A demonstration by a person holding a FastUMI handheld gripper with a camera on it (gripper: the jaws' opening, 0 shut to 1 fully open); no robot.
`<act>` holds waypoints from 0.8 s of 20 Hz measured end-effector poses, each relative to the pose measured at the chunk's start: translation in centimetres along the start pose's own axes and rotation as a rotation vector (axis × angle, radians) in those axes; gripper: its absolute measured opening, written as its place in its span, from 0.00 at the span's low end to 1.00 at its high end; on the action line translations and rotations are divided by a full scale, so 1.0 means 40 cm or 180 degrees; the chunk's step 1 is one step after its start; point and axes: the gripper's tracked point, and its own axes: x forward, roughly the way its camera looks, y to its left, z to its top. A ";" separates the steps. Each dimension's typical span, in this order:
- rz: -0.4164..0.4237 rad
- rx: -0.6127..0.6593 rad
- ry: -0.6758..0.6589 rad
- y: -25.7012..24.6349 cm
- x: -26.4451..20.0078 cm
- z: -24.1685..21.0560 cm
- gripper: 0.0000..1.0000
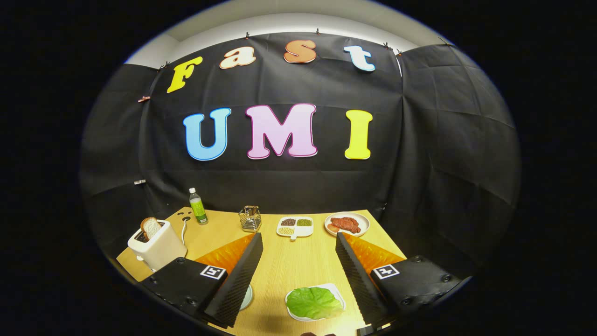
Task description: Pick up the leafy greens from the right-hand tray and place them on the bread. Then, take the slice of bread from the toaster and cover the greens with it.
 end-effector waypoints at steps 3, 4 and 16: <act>-0.0005 0.0018 0.0233 -0.014 0.025 -0.066 0.98; 0.0000 0.0019 0.0306 -0.016 0.034 -0.087 0.98; 0.0267 -0.0166 0.1516 -0.046 0.117 -0.442 0.97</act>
